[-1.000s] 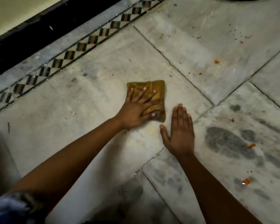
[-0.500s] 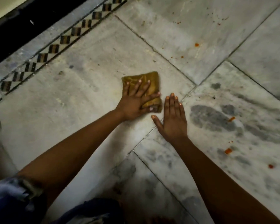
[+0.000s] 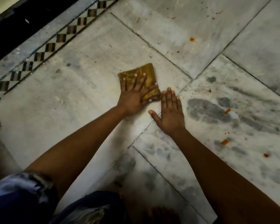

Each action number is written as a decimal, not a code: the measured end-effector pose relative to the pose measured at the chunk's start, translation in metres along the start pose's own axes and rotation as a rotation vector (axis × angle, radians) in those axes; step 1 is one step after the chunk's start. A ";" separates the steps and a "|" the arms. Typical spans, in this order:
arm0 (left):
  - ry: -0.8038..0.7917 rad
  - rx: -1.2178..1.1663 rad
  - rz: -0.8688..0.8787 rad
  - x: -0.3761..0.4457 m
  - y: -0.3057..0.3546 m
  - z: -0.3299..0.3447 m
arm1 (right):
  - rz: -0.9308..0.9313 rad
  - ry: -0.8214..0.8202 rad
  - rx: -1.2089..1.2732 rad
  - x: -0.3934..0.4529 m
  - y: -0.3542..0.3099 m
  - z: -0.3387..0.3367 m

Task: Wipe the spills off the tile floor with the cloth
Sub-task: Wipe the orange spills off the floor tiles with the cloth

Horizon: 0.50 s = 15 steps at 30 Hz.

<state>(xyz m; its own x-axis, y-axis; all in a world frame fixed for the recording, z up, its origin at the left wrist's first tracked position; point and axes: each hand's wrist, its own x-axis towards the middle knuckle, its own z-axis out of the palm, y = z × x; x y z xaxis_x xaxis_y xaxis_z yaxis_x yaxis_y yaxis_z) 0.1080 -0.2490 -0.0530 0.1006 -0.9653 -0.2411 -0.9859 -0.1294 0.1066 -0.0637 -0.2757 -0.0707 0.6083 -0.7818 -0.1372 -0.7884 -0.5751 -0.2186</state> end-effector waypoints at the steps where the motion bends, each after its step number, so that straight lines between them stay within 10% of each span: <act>1: 0.015 0.000 0.037 -0.017 0.001 0.004 | -0.018 -0.006 0.004 0.000 0.002 -0.001; 15: -0.205 -0.087 -0.081 -0.059 -0.046 -0.010 | -0.027 0.034 0.129 -0.013 -0.029 0.005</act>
<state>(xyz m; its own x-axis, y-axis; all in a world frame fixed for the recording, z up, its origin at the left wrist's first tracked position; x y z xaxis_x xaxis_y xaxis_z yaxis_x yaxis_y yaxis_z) 0.1488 -0.1881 -0.0343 0.1404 -0.8860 -0.4419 -0.9596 -0.2317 0.1596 -0.0481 -0.2471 -0.0674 0.6237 -0.7756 -0.0974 -0.7522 -0.5616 -0.3447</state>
